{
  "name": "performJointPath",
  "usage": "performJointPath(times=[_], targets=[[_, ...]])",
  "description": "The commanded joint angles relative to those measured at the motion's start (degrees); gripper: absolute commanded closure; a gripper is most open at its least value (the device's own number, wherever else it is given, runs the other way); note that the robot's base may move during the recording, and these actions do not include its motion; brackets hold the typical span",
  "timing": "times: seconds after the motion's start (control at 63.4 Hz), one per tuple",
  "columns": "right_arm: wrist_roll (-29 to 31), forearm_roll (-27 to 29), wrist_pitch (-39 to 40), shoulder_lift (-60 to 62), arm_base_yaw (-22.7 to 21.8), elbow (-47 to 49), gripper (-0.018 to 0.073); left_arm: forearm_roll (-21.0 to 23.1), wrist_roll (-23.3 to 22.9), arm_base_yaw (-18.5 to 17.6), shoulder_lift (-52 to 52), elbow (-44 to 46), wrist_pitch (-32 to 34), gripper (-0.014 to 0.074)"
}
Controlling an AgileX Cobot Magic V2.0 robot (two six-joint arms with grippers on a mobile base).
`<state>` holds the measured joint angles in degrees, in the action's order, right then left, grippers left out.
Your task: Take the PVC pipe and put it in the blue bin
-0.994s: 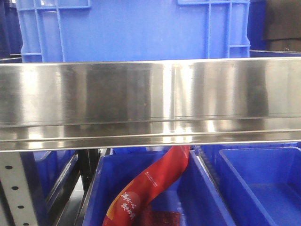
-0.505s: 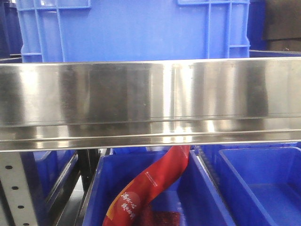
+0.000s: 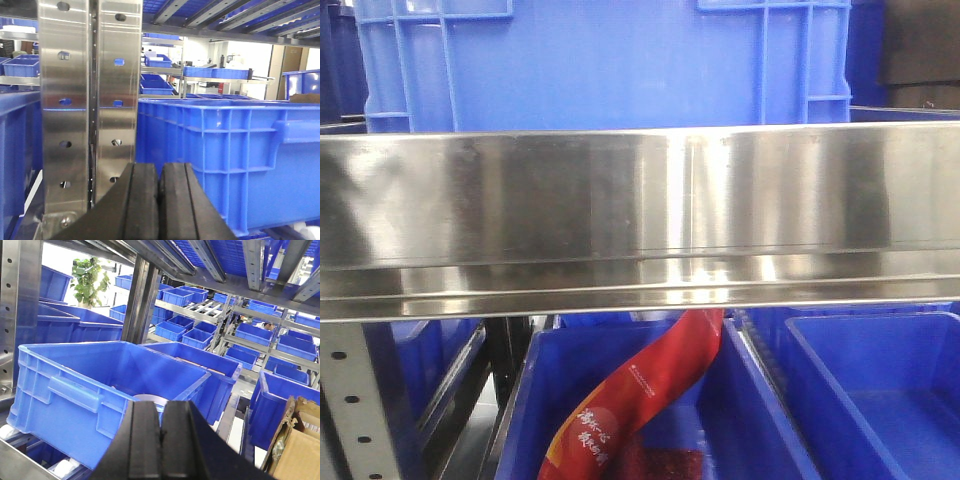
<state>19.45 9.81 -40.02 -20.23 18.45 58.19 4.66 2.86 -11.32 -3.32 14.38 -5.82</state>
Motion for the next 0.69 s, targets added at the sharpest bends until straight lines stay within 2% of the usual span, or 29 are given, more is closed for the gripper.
performJointPath(times=[0.0,0.679], targets=[[-0.1,-0.3,0.6,0.2,-0.1,-0.1,0.0721,-0.1,-0.6,0.3,0.5,-0.7,0.7,0.0707],[-0.1,-0.3,0.6,0.2,-0.1,-0.1,0.0721,-0.6,-0.6,0.3,3.3,-8.0,1.4,0.0707]])
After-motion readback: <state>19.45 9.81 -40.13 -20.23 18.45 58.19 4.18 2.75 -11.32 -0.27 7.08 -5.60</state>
